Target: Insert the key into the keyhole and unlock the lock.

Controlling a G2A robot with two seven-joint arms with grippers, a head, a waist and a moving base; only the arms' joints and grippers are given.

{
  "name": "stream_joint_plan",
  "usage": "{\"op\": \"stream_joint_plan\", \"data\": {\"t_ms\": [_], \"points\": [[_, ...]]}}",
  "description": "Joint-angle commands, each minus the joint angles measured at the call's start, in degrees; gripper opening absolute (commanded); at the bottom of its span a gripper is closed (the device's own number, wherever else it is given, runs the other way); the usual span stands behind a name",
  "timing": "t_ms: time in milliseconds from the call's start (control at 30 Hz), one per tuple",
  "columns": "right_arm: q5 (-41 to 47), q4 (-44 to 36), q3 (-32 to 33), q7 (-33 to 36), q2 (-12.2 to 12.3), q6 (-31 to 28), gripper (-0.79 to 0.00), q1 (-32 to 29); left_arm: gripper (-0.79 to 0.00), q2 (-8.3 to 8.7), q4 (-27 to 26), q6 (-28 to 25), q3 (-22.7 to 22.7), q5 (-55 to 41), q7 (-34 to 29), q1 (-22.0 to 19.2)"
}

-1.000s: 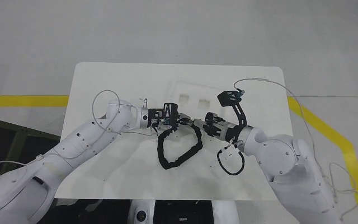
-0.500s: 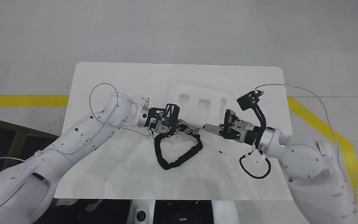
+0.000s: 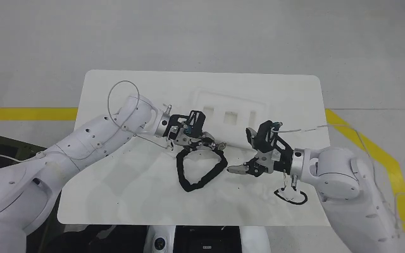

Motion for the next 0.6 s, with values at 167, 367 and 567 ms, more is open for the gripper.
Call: {"op": "stream_joint_plan", "data": {"t_ms": [167, 367, 567], "points": [[-3.4, 0.3, -0.3, -3.2, -0.1, -0.8, 0.000, 0.1, -0.785, 0.24, -1.8, 0.0, -0.1, -9.1, -9.6, -0.6], [-3.4, 0.3, -0.3, -3.2, -0.1, -0.8, 0.000, 0.1, -0.785, 0.24, -1.8, 0.0, -0.1, -9.1, -9.6, -0.6], [-3.9, 0.7, -0.5, -4.8, -0.1, -1.8, 0.000, 0.0, -0.785, 0.23, -2.0, 0.5, -0.1, -9.1, -9.9, -0.1]]}}
